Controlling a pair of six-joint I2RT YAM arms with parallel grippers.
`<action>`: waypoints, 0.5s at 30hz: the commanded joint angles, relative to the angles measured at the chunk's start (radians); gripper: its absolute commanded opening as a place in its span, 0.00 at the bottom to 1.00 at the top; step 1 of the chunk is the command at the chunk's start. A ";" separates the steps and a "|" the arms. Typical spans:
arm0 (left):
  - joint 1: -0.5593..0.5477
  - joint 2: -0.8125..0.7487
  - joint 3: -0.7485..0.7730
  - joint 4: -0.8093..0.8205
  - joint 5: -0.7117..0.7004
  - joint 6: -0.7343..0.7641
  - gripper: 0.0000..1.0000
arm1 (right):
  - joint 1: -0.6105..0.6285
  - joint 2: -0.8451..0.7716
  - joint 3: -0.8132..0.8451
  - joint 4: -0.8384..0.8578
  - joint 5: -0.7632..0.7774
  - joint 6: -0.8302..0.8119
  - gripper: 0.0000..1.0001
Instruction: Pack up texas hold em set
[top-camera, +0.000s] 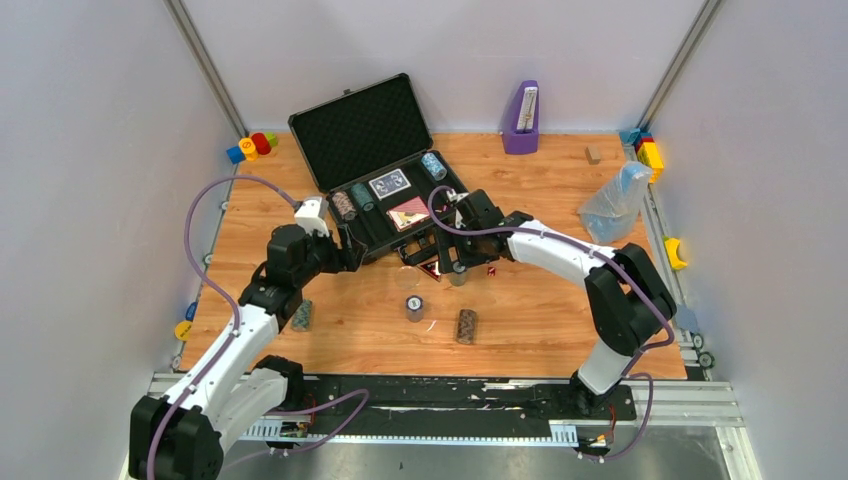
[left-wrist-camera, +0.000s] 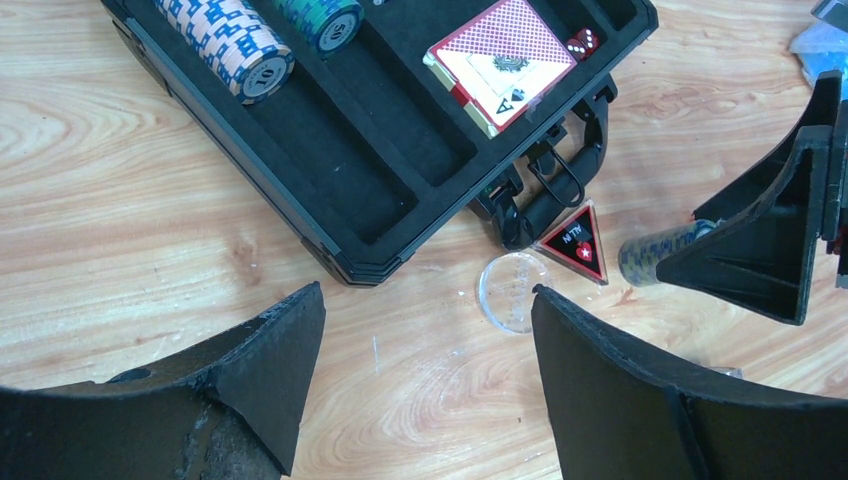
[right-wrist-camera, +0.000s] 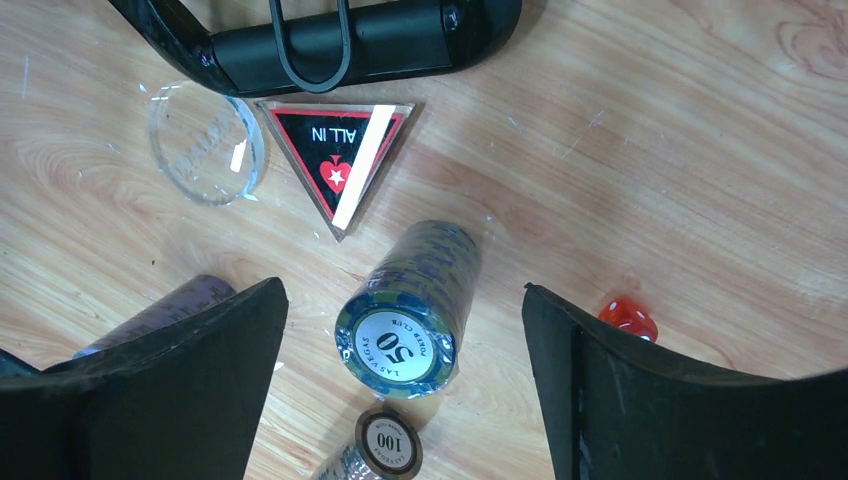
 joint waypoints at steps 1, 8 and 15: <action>0.000 -0.026 -0.013 0.060 0.003 0.020 0.84 | -0.001 -0.046 0.019 0.010 0.001 -0.013 0.92; 0.000 -0.053 -0.028 0.062 0.006 0.020 0.84 | -0.001 -0.184 -0.123 0.106 -0.058 -0.017 0.91; 0.000 -0.066 -0.034 0.061 0.012 0.019 0.84 | 0.010 -0.149 -0.157 0.143 -0.063 -0.012 0.86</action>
